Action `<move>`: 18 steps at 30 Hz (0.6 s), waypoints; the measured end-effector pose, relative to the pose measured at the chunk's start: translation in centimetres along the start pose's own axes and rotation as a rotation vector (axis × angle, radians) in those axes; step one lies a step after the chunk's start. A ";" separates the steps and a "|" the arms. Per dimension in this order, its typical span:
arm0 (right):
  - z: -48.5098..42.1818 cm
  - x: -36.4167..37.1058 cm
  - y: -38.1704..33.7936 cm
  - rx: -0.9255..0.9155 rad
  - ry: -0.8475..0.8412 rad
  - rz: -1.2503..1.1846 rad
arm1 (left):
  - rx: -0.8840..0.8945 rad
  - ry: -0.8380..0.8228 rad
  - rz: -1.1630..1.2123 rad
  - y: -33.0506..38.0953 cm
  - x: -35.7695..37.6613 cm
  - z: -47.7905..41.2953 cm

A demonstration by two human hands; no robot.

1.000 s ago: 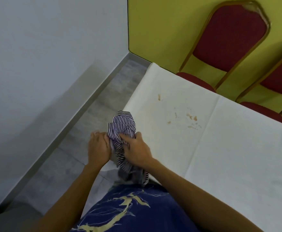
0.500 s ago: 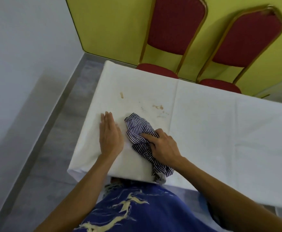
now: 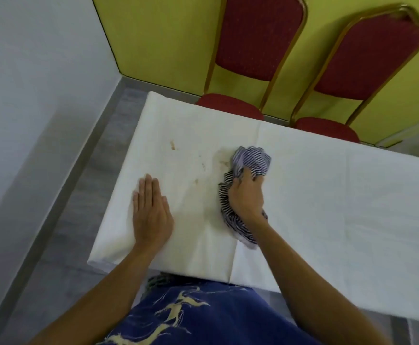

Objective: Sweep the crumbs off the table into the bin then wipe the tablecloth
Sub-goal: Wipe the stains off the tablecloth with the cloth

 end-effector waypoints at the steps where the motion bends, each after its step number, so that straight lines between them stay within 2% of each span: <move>1: 1.3 1.4 -2.1 -0.106 -0.031 0.003 | 0.000 0.000 0.004 0.1 0.1 -0.1; 5: 4.5 3.6 -5.5 -0.587 -0.199 0.135 | 0.029 -0.015 -0.030 -0.3 0.2 0.1; 7: 2.7 2.5 -3.8 -0.699 -0.235 0.208 | 0.024 -0.004 -0.035 -0.3 0.1 0.0; 9: -0.8 0.6 -0.7 -0.697 -0.182 0.274 | 0.028 0.017 -0.030 0.1 0.2 -0.2; 12: -7.7 -3.4 4.6 -0.513 -0.034 0.343 | 0.010 -0.006 -0.016 0.9 0.7 -0.4; 14: -11.9 -6.0 6.6 -0.258 0.037 0.326 | -0.004 -0.029 -0.025 0.9 0.7 -0.3; 16: -14.4 -7.7 6.7 0.044 0.081 0.291 | -0.016 -0.030 -0.040 0.6 0.4 -0.1; 18: -14.7 -6.8 4.7 0.169 0.087 0.214 | -0.071 0.008 -0.047 -0.2 -0.3 0.9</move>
Point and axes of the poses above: each hand's wrist, its own z-axis away from the middle knuckle, its own x-axis out of the palm, y = z × x, the point moved 1 cm from there along -z, towards the middle knuckle, and after that the axes turned 8 degrees about z, right-handed, at the moved point
